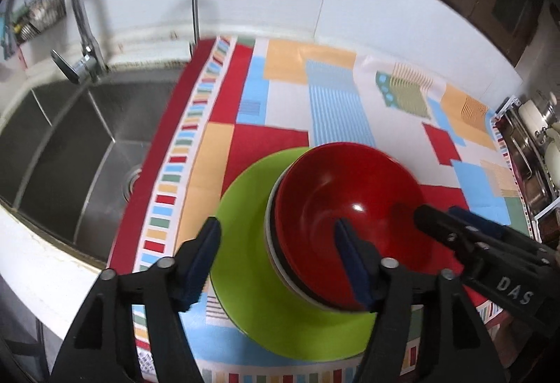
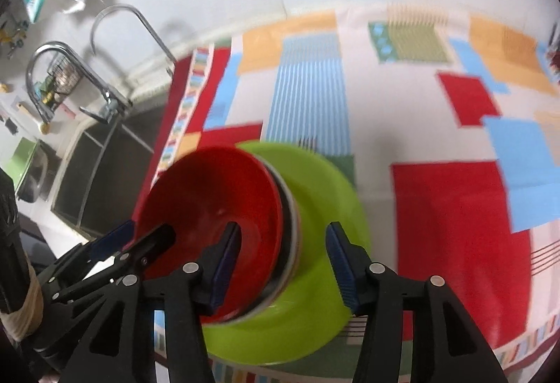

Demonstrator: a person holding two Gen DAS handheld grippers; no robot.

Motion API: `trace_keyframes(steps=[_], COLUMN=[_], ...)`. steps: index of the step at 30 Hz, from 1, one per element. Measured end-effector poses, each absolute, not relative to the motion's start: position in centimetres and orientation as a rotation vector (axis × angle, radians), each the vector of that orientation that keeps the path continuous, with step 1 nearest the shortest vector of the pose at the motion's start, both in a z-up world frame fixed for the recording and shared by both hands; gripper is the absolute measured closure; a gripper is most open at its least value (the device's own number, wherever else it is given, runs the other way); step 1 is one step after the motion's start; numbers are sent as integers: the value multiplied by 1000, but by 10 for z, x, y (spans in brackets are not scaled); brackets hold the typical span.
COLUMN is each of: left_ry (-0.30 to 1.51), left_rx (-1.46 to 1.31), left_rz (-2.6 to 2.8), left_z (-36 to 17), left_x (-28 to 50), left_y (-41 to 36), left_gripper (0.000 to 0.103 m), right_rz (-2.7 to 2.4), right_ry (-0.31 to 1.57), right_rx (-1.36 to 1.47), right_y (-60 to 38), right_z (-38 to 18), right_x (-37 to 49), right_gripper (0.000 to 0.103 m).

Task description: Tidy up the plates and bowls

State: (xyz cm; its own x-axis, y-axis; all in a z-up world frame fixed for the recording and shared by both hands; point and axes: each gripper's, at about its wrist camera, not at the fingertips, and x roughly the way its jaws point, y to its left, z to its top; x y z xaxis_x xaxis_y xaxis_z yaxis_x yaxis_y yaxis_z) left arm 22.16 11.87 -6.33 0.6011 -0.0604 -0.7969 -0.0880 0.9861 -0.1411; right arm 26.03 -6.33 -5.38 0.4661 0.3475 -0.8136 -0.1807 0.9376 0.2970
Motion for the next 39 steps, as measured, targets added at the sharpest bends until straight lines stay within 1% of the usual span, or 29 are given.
trace_keyframes(steps=[2, 6, 7, 9, 12, 17, 23, 26, 34, 39], left_ry=[894, 809, 789, 756, 721, 660, 595, 578, 507, 493], left_rx=[-163, -125, -111, -82, -33, 1, -23, -11, 9, 26], left_rz=[31, 61, 71, 83, 80, 84, 89, 101, 98, 79], left_z=[-56, -43, -41, -38, -35, -29, -21, -15, 1, 6], left_x=[211, 178, 170, 152, 124, 78, 23, 2, -43, -59], left_y=[116, 103, 98, 88, 71, 46, 27, 19, 6, 4], left_gripper=[29, 22, 19, 18, 12, 9, 6, 4, 0, 0], right_rz=[302, 250, 237, 228, 218, 209, 178, 162, 141, 133], right_ry=[979, 895, 876, 859, 849, 803, 707, 667, 599, 572], right_rx=[153, 113, 108, 109, 106, 90, 69, 67, 74, 72], right_y=[-71, -90, -96, -107, -124, -153, -183, -192, -210, -214], right_z=[-40, -27, -25, -25, -25, -21, -10, -3, 13, 18], right_x=[246, 220, 212, 198, 172, 120, 59, 35, -18, -39], right_gripper=[40, 29, 29, 29, 29, 29, 29, 21, 20, 20])
